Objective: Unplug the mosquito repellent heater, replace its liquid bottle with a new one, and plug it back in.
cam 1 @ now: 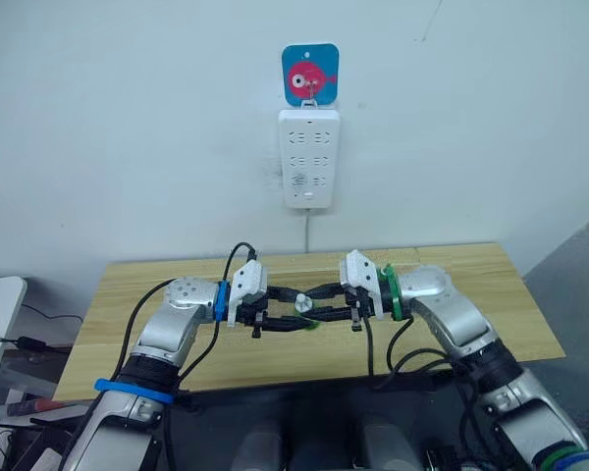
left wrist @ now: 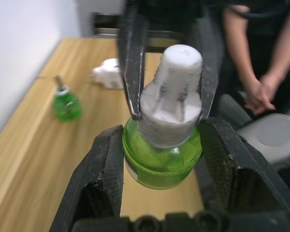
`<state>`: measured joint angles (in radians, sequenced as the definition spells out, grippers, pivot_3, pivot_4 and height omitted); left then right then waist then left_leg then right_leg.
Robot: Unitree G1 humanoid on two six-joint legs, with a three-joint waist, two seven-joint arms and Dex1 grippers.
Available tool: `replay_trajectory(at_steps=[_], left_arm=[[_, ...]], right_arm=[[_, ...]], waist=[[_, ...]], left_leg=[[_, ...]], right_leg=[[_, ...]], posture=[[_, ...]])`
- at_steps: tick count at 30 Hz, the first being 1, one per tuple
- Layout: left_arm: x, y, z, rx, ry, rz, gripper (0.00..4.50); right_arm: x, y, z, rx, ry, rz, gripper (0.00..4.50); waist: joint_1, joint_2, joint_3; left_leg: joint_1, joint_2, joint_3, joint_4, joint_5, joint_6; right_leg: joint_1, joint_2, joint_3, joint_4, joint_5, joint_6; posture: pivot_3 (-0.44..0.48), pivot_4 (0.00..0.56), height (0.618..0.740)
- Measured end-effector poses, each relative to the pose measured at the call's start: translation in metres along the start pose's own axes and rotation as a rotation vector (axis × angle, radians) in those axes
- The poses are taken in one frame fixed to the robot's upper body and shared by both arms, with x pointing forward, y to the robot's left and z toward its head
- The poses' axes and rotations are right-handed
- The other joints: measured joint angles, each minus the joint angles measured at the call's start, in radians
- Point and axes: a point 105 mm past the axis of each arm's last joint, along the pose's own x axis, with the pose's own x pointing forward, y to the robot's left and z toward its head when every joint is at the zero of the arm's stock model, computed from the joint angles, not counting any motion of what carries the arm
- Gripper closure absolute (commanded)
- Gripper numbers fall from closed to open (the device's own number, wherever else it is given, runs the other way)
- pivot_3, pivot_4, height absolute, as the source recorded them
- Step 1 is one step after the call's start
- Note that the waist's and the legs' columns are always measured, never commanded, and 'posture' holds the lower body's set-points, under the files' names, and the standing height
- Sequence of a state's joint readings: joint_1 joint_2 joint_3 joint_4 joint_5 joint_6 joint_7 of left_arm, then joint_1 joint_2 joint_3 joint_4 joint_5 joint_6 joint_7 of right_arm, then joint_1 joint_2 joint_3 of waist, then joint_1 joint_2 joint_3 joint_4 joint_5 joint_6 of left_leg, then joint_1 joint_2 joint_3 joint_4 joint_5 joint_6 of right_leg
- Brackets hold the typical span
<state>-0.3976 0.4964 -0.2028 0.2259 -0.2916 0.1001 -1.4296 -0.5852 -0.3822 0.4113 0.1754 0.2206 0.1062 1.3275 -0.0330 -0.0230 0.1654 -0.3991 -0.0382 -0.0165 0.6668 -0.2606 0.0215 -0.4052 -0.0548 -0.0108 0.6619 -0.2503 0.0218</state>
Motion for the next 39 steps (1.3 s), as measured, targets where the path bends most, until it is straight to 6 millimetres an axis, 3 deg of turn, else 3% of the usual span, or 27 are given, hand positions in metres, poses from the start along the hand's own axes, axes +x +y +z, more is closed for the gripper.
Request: replay_trajectory(at_steps=[7,12,21,27,39], left_arm=[[0.000,-0.005,-0.004,0.033,0.037,-0.032,2.33],[-0.002,0.000,-0.004,0.031,0.022,0.029,2.33],[-0.005,0.018,-0.017,-0.063,-0.047,0.222,2.33],[-0.014,0.038,-0.015,-0.090,-0.098,0.379,2.33],[-0.012,0.038,-0.015,-0.092,-0.096,0.371,2.33]], right_arm=[[0.003,-0.006,-0.005,-0.068,0.015,0.157,3.49],[0.001,-0.018,-0.006,-0.030,0.003,0.092,1.87],[-0.042,-0.025,-0.028,0.139,0.023,-0.282,1.87],[-0.027,-0.016,-0.026,0.271,-0.015,-0.446,1.87],[0.000,-0.026,-0.004,0.307,-0.075,-0.523,1.87]], waist=[[0.001,0.000,0.000],[0.003,0.000,0.000],[0.009,0.000,0.000],[0.002,0.000,0.000],[0.003,0.000,-0.001]], left_leg=[[0.000,0.000,0.000,0.000,0.001,-0.001],[0.000,0.000,-0.001,0.000,0.001,-0.002],[0.000,0.000,-0.002,0.000,0.001,-0.002],[0.000,0.001,-0.002,-0.001,0.002,-0.004],[0.000,0.000,-0.002,-0.001,0.002,-0.004]], right_leg=[[0.000,0.000,0.000,0.001,0.000,0.000],[-0.001,-0.001,0.000,0.002,0.000,0.000],[-0.001,-0.001,0.000,0.002,0.000,0.000],[-0.002,0.000,0.000,0.003,0.001,-0.001],[-0.001,0.000,0.000,0.003,0.001,-0.001]], posture=[[-0.036,0.107,0.740],[-0.035,0.111,0.740],[-0.047,0.126,0.740],[-0.059,0.128,0.740],[-0.059,0.126,0.740]])
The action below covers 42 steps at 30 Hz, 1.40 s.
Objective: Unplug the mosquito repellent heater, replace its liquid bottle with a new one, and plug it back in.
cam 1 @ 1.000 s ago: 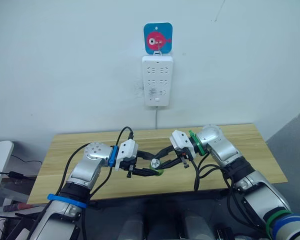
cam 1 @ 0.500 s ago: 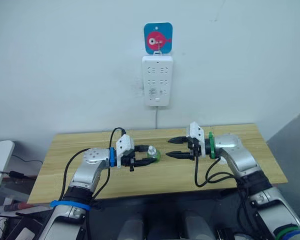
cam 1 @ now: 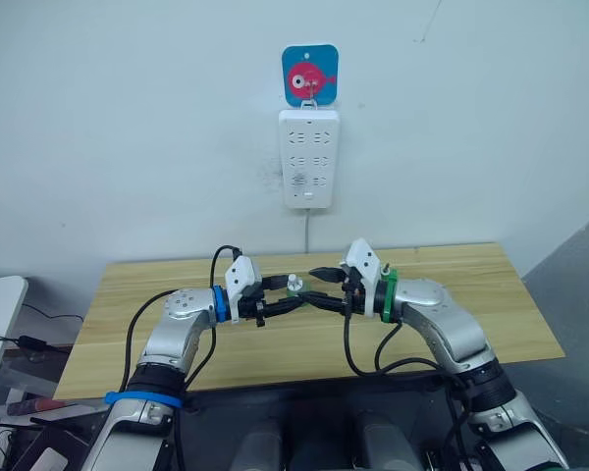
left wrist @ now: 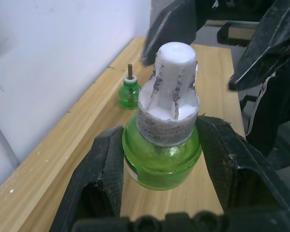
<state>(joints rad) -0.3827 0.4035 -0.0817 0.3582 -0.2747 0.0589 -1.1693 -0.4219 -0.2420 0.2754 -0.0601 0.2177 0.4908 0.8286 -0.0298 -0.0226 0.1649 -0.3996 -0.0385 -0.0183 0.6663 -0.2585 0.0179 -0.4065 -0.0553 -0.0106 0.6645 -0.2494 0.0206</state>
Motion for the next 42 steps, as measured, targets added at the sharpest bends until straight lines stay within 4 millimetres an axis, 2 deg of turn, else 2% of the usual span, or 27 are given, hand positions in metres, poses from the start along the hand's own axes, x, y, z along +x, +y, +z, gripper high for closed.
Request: replay_trajectory(at_steps=[12,18,21,24,27,29,35,39,42], left_arm=[[0.001,-0.002,-0.001,-0.016,0.009,-0.024,2.33],[0.001,-0.003,-0.001,-0.018,0.011,-0.025,2.33],[0.001,-0.003,-0.001,-0.020,0.012,-0.025,2.33],[0.000,-0.003,-0.001,-0.020,0.016,-0.026,2.33],[-0.004,-0.005,-0.004,-0.023,0.025,-0.025,2.33],[-0.004,-0.005,-0.004,-0.024,0.026,-0.026,2.33],[-0.003,-0.004,-0.001,-0.013,0.021,-0.028,2.33],[-0.002,-0.004,0.000,-0.011,0.017,-0.031,2.33],[-0.001,-0.006,0.002,-0.009,0.012,-0.044,2.33]], right_arm=[[0.013,0.003,-0.004,-0.098,0.033,0.030,1.87],[0.015,-0.006,-0.003,-0.122,0.040,0.011,1.87],[0.010,-0.008,-0.004,-0.097,0.043,0.016,1.87],[-0.007,-0.014,-0.008,-0.110,0.085,0.035,1.87],[-0.030,-0.030,-0.012,-0.116,0.128,-0.011,1.87],[-0.034,-0.030,-0.010,-0.099,0.118,0.004,1.87],[-0.018,-0.006,0.001,-0.052,0.045,0.110,1.87],[0.002,0.009,0.006,-0.012,-0.004,0.135,1.87],[0.016,0.011,0.009,0.000,-0.023,0.113,1.87]], waist=[[-0.001,0.000,0.000],[0.000,0.000,-0.001],[0.000,0.000,-0.001],[0.001,-0.001,-0.001],[0.002,-0.001,-0.002],[0.001,-0.001,-0.002],[-0.001,-0.001,-0.003],[-0.001,-0.001,-0.006],[-0.001,-0.001,-0.008]], left_leg=[[0.000,0.000,0.000,0.000,0.000,0.000],[0.000,0.000,0.000,0.000,0.000,0.000],[0.000,0.000,0.000,0.000,0.000,0.000],[0.000,0.000,0.000,0.001,0.000,0.000],[0.000,0.000,0.000,0.001,0.000,0.000],[0.000,0.000,0.000,0.000,0.000,0.000],[0.000,0.001,0.000,0.000,0.000,0.000],[0.000,0.000,0.000,0.000,0.000,0.000],[0.000,0.000,0.000,0.000,0.000,0.000]], right_leg=[[0.000,0.000,0.000,0.000,0.000,0.000],[0.000,0.000,0.000,0.000,0.000,0.000],[0.000,0.000,0.000,0.000,0.000,0.000],[0.000,0.000,0.000,0.000,0.000,0.000],[0.001,0.000,0.000,0.000,0.000,0.000],[0.000,0.001,0.000,0.001,0.000,0.000],[0.000,0.001,0.000,0.001,0.000,0.000],[0.000,0.001,0.000,0.001,0.000,0.000],[0.000,0.001,0.000,0.001,0.000,0.000]], posture=[[-0.047,0.121,0.740],[-0.041,0.114,0.740],[-0.040,0.112,0.740],[-0.040,0.110,0.740],[-0.040,0.108,0.740],[-0.043,0.106,0.740],[-0.043,0.101,0.740],[-0.042,0.099,0.740],[-0.040,0.099,0.740]])
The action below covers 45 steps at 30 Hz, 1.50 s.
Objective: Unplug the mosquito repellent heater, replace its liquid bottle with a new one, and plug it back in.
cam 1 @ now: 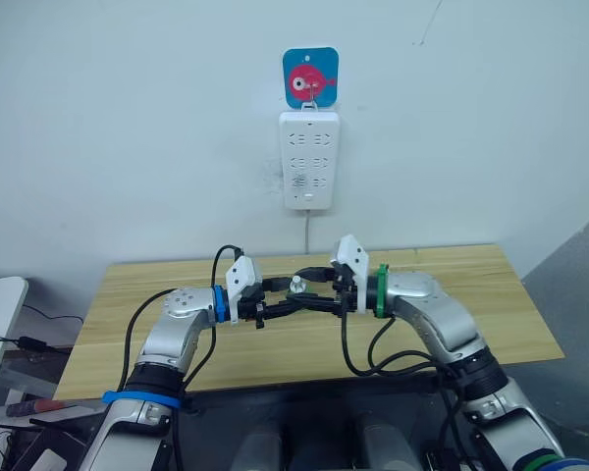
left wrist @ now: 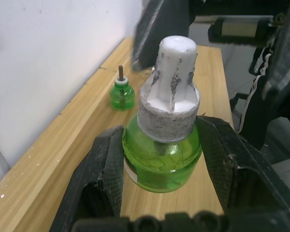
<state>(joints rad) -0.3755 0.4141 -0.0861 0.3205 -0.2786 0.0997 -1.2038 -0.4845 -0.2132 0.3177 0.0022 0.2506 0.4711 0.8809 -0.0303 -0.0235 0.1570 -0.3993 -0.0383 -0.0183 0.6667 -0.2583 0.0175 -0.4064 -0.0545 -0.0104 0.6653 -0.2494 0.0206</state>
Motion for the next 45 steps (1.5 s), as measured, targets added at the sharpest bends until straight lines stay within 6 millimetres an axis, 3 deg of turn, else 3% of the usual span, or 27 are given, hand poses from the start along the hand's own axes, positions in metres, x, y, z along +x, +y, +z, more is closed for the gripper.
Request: replay_trajectory(at_steps=[5,10,18,21,23,26,45], left_arm=[[0.002,-0.003,0.000,-0.002,-0.003,-0.014,2.33],[0.002,-0.003,-0.002,-0.012,-0.001,-0.008,2.33],[-0.002,-0.003,-0.002,-0.018,0.003,-0.008,2.33],[0.000,-0.003,0.000,-0.016,-0.003,-0.012,2.33],[0.000,-0.003,0.000,-0.016,-0.005,-0.013,2.33],[0.001,-0.004,0.000,-0.018,-0.007,-0.014,2.33],[0.001,-0.004,-0.001,-0.023,-0.004,-0.016,2.33]], right_arm=[[0.003,-0.009,-0.011,-0.002,0.036,-0.056,1.87],[-0.006,-0.015,-0.015,-0.045,0.063,-0.058,1.87],[-0.054,-0.019,-0.021,-0.033,0.149,-0.025,1.87],[-0.049,-0.014,-0.012,0.022,0.094,-0.012,2.04],[-0.041,-0.010,-0.007,0.086,0.044,-0.011,2.44],[-0.034,-0.007,-0.003,0.131,0.014,-0.016,3.44],[-0.018,0.001,0.003,0.139,-0.006,-0.002,3.44]], waist=[[0.002,0.000,-0.002],[0.001,0.000,-0.002],[0.002,0.000,-0.002],[-0.005,0.000,-0.003],[-0.004,0.000,-0.003],[0.000,0.000,-0.003],[0.001,0.000,-0.003]], left_leg=[[0.000,-0.001,0.000,0.000,0.000,0.000],[0.000,-0.001,0.000,0.000,0.000,0.000],[0.000,0.000,0.000,0.000,0.000,0.000],[0.001,0.001,0.000,0.000,0.000,0.000],[0.001,0.002,0.000,-0.001,0.000,0.000],[0.000,0.000,0.000,0.000,0.000,0.000],[0.000,0.000,0.000,0.000,0.000,0.000]], right_leg=[[0.000,0.000,0.000,0.000,0.000,0.000],[0.000,0.000,0.000,0.000,0.000,0.000],[0.000,0.000,0.000,0.000,0.000,0.000],[0.000,0.001,0.000,0.001,0.000,0.000],[0.000,0.001,-0.001,0.001,0.000,0.000],[0.000,0.000,0.000,0.000,0.000,0.000],[0.000,0.000,0.000,0.000,0.000,0.000]], posture=[[-0.038,0.101,0.740],[-0.037,0.104,0.740],[-0.048,0.109,0.740],[-0.049,0.109,0.740],[-0.048,0.110,0.740],[-0.050,0.112,0.740],[-0.040,0.113,0.740]])
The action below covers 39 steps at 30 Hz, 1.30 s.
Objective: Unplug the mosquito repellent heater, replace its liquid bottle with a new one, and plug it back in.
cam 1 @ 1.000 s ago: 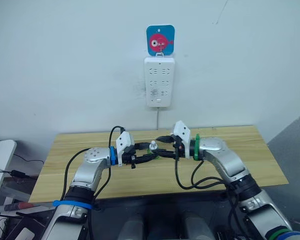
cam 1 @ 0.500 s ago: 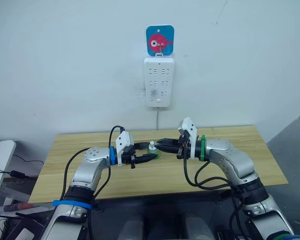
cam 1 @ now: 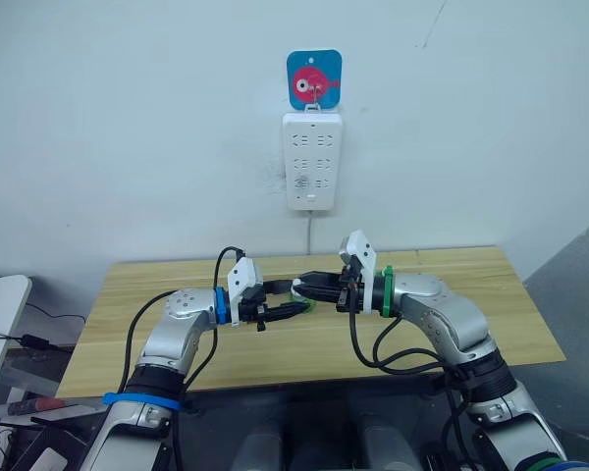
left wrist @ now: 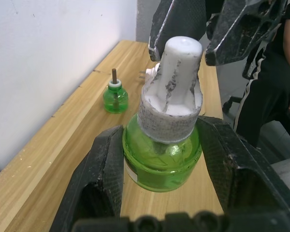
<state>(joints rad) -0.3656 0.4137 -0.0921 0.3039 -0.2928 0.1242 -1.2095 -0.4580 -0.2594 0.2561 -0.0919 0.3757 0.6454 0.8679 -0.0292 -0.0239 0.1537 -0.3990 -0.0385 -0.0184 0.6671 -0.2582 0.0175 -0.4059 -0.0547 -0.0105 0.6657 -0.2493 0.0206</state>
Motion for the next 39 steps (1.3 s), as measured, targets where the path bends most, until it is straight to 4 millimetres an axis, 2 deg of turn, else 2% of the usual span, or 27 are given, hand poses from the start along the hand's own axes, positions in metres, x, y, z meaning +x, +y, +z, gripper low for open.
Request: replay_trajectory(at_steps=[7,11,22,24,29,33,36,38,39], left_arm=[[0.000,0.000,-0.001,-0.005,0.002,0.003,2.33],[0.000,-0.002,-0.003,-0.012,0.005,-0.004,2.33],[0.002,-0.004,0.000,0.004,-0.003,-0.012,2.33],[0.001,-0.004,-0.001,0.005,-0.002,-0.007,2.33],[-0.002,-0.002,-0.008,-0.008,0.005,0.022,2.33],[-0.005,-0.003,-0.016,-0.032,0.014,0.036,2.33],[-0.006,-0.001,-0.017,-0.036,0.014,0.055,2.33],[-0.006,0.000,-0.017,-0.037,0.014,0.069,2.33],[-0.008,0.001,-0.018,-0.039,0.013,0.081,2.33]], right_arm=[[0.003,0.000,-0.002,-0.014,-0.003,0.003,3.44],[0.005,-0.001,-0.001,-0.047,-0.007,-0.001,4.30],[-0.001,-0.001,0.003,-0.053,-0.015,0.009,4.33],[-0.003,0.004,0.015,-0.041,-0.047,0.030,4.33],[-0.004,0.021,0.065,-0.088,-0.153,0.093,4.33],[-0.002,0.025,0.073,-0.066,-0.178,0.093,4.33],[-0.001,0.016,0.074,-0.072,-0.191,0.029,4.33],[-0.001,-0.012,0.068,-0.096,-0.207,-0.127,4.33],[-0.003,-0.030,0.058,-0.116,-0.196,-0.223,4.33]], waist=[[0.000,0.000,0.000],[0.000,0.000,0.000],[0.000,0.000,0.000],[0.000,0.000,0.000],[-0.001,0.000,-0.001],[0.000,0.000,-0.001],[0.001,0.000,-0.001],[0.001,-0.002,-0.005],[0.001,-0.003,-0.008]], left_leg=[[0.000,0.000,0.000,0.000,0.000,0.000],[0.000,0.000,0.000,0.000,0.000,0.000],[0.000,0.000,0.000,0.000,0.000,0.000],[0.000,0.000,0.000,0.000,0.000,0.000],[0.000,0.000,-0.001,-0.001,0.000,0.000],[0.000,0.000,-0.001,0.000,0.000,0.000],[0.000,0.000,-0.001,0.000,0.000,0.000],[0.000,0.000,-0.001,0.000,0.000,0.000],[0.000,0.000,-0.001,0.000,0.000,0.000]], right_leg=[[0.000,0.000,0.000,0.000,0.000,0.000],[0.000,0.000,0.000,0.000,0.000,0.000],[0.000,0.000,0.000,0.000,0.000,0.000],[0.000,0.000,0.000,0.000,0.000,0.000],[0.000,0.000,0.000,0.000,0.000,0.000],[0.000,0.000,0.000,0.000,0.000,0.000],[0.000,0.000,0.000,0.000,0.000,0.000],[0.000,0.000,0.000,0.000,0.000,0.000],[0.000,0.000,0.000,0.000,0.000,0.000]], posture=[[-0.037,0.114,0.740],[-0.038,0.113,0.740],[-0.041,0.109,0.740],[-0.043,0.111,0.740],[-0.045,0.109,0.740],[-0.040,0.107,0.740],[-0.032,0.106,0.740],[-0.028,0.105,0.740],[-0.022,0.106,0.740]])
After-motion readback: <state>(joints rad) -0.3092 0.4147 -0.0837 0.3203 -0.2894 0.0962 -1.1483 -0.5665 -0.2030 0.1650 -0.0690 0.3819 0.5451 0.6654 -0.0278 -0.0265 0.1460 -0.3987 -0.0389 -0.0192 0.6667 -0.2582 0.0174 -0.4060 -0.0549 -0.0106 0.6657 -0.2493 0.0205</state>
